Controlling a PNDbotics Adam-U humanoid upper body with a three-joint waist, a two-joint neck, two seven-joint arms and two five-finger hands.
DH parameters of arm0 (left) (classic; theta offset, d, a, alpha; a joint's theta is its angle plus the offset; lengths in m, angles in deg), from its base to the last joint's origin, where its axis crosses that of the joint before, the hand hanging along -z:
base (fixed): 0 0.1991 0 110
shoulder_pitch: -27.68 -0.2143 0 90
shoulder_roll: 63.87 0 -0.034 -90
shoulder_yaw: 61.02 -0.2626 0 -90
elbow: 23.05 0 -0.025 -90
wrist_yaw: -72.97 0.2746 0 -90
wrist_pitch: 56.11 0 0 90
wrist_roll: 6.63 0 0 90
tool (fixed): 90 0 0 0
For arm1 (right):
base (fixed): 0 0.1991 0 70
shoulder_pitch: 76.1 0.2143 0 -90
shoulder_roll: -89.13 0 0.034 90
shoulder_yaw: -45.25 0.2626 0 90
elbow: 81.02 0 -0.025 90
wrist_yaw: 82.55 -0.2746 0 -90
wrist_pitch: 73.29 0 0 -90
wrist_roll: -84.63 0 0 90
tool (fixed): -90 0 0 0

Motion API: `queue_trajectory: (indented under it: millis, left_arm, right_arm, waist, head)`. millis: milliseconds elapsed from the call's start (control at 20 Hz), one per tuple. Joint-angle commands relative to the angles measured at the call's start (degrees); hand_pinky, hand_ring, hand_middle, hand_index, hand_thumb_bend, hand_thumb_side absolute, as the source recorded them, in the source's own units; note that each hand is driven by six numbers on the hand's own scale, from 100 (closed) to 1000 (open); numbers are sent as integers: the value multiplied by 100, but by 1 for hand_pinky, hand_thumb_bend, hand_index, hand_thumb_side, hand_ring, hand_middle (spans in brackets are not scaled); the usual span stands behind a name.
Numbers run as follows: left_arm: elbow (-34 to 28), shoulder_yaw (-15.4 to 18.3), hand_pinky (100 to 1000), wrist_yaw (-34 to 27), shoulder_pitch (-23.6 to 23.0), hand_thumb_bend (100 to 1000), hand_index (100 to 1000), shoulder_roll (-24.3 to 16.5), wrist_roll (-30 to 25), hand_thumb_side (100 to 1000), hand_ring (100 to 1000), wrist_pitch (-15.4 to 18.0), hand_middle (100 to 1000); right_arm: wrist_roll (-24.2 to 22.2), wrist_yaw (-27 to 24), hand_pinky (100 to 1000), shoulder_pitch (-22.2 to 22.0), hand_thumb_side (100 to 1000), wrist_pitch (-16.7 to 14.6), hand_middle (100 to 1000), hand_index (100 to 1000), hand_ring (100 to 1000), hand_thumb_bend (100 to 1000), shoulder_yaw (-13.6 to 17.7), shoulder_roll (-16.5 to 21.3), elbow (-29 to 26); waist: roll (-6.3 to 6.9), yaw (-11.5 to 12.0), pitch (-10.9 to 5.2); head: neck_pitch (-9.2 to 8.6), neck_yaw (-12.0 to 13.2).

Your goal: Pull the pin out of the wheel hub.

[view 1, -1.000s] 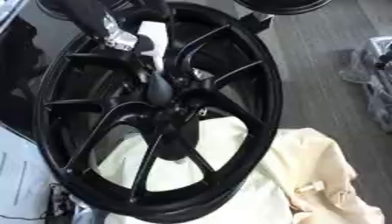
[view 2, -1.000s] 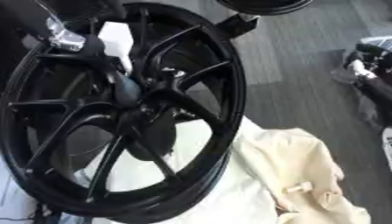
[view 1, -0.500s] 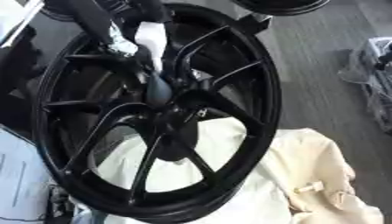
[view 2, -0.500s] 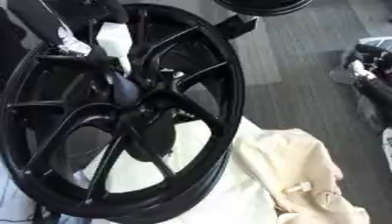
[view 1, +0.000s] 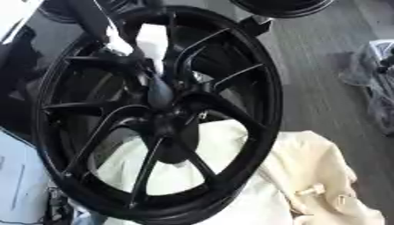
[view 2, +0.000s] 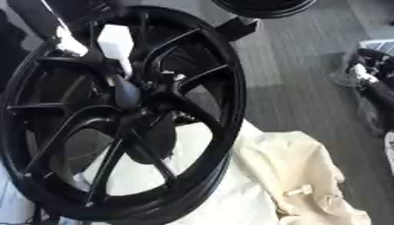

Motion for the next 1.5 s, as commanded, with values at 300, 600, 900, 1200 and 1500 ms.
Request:
queue_trajectory:
  millis: [300,600,900,1200,1500]
  left_arm:
    - [226,151,955,258,148,510,861,19,4,240,932,147,800]
    - [370,121,953,327,144,501,859,67,4,223,929,247,800]
    - [468,114,940,359,135,453,834,129,4,214,919,326,787]
    - [486,85,924,394,151,420,794,186,4,189,882,379,767]
    - [481,84,910,433,149,339,646,211,4,116,841,389,713]
  right_arm:
    - [-17,-5,981,79,328,24,658,793,747,118,6,90,-32]
    - [-28,5,981,89,330,29,659,793,747,118,-1,66,-17]
    - [-28,5,981,96,331,28,659,793,747,118,4,61,-29]
    - [-27,11,982,94,332,32,660,793,747,118,12,46,-22]
    - [-29,17,982,85,335,38,660,793,748,118,22,30,-8]
  waist:
    - [0,-26,-79]
    - [7,-42,-42]
    - [13,-50,-14]
    - [27,-62,4]
    - [36,-68,20]
  head:
    - [-93,54]
    - [-93,63]
    - [-97,81]
    - [-104,85]
    - [-96,90]
